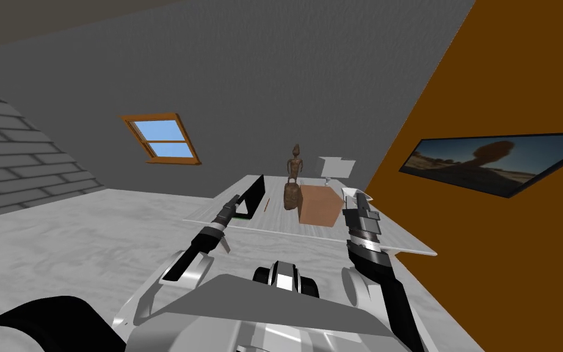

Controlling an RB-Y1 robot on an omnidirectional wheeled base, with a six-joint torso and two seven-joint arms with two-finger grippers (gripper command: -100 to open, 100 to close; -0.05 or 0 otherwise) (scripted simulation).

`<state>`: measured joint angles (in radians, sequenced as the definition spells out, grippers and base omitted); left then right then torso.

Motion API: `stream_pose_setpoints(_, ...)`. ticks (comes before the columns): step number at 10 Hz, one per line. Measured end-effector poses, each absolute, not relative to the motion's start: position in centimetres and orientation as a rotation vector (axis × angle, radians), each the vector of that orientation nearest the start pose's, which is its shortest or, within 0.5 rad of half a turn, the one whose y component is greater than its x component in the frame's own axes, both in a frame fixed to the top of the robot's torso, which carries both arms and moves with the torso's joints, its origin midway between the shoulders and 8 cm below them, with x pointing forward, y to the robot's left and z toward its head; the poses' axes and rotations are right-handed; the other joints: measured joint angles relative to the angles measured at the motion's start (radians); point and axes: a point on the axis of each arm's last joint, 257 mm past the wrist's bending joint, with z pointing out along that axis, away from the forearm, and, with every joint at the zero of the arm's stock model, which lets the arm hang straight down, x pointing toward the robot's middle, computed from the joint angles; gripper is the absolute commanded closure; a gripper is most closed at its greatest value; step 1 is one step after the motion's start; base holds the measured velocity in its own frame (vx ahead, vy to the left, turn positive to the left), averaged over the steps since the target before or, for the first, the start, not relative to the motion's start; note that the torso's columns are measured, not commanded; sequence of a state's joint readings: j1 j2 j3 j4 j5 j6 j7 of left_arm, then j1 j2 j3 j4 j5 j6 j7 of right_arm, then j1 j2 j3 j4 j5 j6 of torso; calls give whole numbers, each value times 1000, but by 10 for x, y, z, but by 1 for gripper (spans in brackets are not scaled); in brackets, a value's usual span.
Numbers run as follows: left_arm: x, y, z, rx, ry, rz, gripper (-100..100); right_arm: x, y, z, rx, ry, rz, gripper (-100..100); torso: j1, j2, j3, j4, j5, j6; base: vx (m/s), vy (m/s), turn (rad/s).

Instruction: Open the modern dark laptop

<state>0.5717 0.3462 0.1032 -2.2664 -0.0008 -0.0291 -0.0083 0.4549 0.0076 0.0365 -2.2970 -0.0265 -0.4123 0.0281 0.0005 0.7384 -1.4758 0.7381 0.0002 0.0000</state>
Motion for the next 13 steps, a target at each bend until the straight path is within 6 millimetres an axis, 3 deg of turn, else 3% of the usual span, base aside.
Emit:
stream_pose_setpoints(7, 387, 355, -127, -820, 1350, -789, -100, 359, -267, 30, 697, 620, 1341, 0, 0, 0, 0, 0, 0, 0, 33, -39, -34)
stream_pose_setpoints(9, 387, 355, -124, -820, 1351, -786, -100, 359, -267, 30, 697, 620, 1341, 0, 1, -4, -2, -1, 0, 0, 81, 0, -6)
stream_pose_setpoints(10, 387, 355, -124, -821, 1352, -785, 100, 359, -267, 30, 697, 620, 1341, 0, 0, -1, -1, -1, 0, 0, 8, 0, 3)
stream_pose_setpoints(13, 379, 354, -126, -840, 1343, -823, 100, 359, -267, 30, 697, 620, 1340, 0, 4, 0, 1, -2, 5, 0, 63, 55, 55)
